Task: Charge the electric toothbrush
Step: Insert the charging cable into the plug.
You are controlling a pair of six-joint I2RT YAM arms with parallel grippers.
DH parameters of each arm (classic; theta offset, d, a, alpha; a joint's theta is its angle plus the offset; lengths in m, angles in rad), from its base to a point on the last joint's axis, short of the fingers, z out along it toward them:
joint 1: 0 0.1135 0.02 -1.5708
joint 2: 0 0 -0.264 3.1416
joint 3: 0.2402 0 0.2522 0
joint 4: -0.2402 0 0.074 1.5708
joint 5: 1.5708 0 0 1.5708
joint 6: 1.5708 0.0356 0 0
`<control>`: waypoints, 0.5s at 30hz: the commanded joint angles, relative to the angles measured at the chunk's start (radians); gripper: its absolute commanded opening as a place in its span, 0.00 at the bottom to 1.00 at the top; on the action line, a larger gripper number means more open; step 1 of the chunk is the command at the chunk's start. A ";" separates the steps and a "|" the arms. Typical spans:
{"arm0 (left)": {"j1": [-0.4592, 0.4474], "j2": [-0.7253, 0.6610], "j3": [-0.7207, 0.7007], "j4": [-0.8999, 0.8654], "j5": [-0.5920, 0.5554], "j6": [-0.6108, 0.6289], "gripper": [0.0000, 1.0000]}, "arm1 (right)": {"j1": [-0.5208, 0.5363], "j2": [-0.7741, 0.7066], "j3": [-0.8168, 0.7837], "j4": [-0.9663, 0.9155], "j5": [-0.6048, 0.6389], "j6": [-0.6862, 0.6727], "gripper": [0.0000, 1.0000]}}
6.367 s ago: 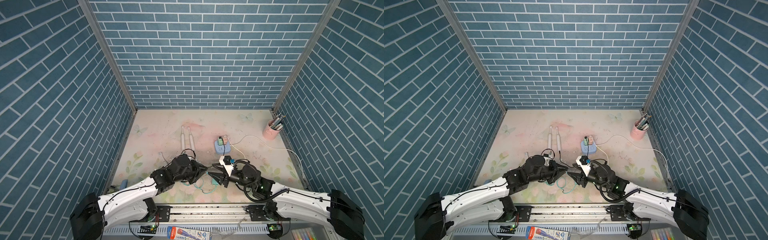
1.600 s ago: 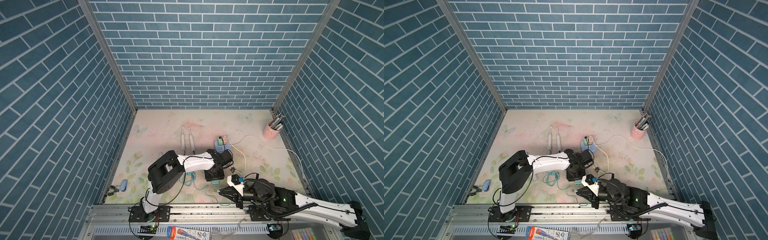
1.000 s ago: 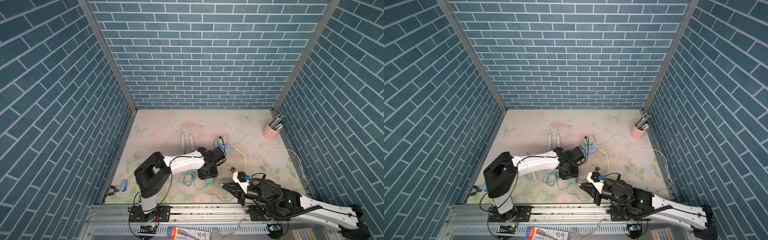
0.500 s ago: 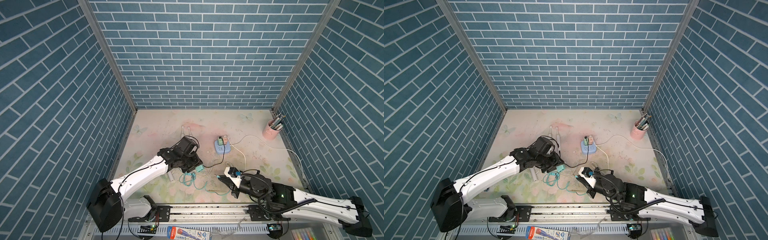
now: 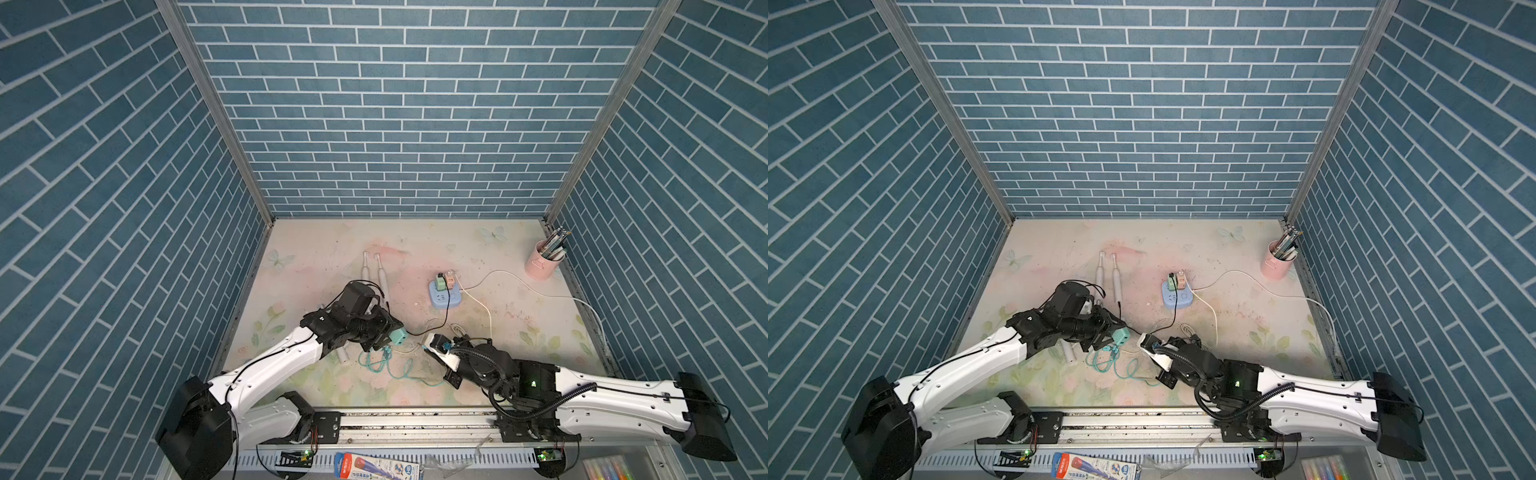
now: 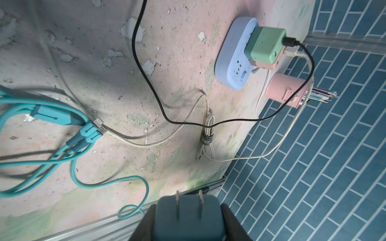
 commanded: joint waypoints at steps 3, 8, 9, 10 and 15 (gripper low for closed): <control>0.012 -0.013 -0.036 0.029 0.038 -0.076 0.00 | 0.005 0.042 0.054 0.016 0.043 -0.051 0.00; 0.012 0.017 -0.035 0.038 0.073 -0.085 0.00 | 0.005 0.088 0.076 0.018 0.034 -0.064 0.00; 0.012 0.016 -0.035 0.041 0.071 -0.087 0.00 | 0.005 0.102 0.083 0.012 0.035 -0.066 0.00; 0.012 0.015 -0.036 0.043 0.068 -0.089 0.00 | 0.005 0.119 0.090 0.003 0.032 -0.068 0.00; 0.012 0.014 -0.036 0.031 0.061 -0.087 0.00 | 0.007 0.159 0.108 0.006 0.031 -0.078 0.00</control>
